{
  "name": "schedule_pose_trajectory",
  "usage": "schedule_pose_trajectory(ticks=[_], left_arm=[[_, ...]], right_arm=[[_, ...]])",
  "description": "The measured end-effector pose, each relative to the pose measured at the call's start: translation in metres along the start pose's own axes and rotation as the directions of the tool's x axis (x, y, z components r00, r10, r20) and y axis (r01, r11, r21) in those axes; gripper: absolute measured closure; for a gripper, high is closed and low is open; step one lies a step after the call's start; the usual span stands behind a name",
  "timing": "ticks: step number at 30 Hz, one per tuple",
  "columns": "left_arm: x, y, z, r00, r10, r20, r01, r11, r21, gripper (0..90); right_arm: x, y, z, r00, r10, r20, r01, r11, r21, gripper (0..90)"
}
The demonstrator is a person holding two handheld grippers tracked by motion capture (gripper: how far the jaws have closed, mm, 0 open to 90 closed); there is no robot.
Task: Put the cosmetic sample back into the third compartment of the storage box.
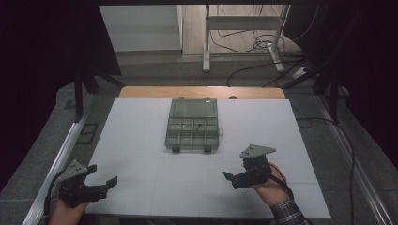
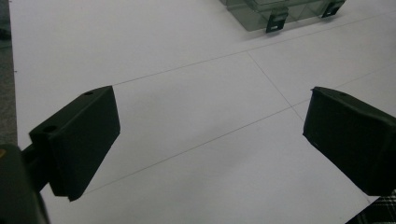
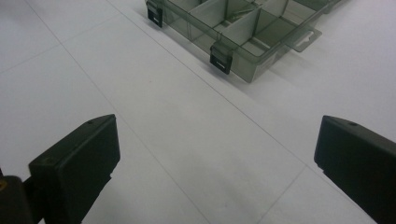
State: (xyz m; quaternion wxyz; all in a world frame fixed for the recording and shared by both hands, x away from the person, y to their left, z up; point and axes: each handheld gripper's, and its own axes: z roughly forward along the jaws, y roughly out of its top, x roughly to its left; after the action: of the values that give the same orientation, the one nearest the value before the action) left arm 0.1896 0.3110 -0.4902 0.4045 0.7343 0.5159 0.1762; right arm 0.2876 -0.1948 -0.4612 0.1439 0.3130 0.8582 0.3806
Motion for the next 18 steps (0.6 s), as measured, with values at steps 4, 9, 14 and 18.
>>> schedule_pose_trajectory(ticks=[4,9,14,18], left_arm=[[0.000,0.000,0.000,1.0000,0.001,0.000,-0.001,1.0000,0.000,4.2],[0.000,0.000,0.000,1.0000,-0.001,0.000,0.001,1.0000,-0.001,4.2],[0.000,0.000,0.000,1.0000,0.000,-0.001,0.000,1.0000,-0.001,4.2],[0.000,0.000,0.000,1.0000,0.000,-0.001,0.000,1.0000,-0.003,4.2]], right_arm=[[-0.001,-0.004,-0.004,1.0000,0.006,0.004,-0.006,1.000,0.003,0.0],[-0.002,-0.008,-0.009,0.9999,0.008,0.013,-0.008,1.000,0.005,0.0],[-0.004,-0.014,-0.017,0.9996,0.017,0.022,-0.017,1.000,-0.003,0.0],[-0.005,-0.017,-0.023,0.9992,0.023,0.032,-0.022,1.000,-0.006,0.0]])
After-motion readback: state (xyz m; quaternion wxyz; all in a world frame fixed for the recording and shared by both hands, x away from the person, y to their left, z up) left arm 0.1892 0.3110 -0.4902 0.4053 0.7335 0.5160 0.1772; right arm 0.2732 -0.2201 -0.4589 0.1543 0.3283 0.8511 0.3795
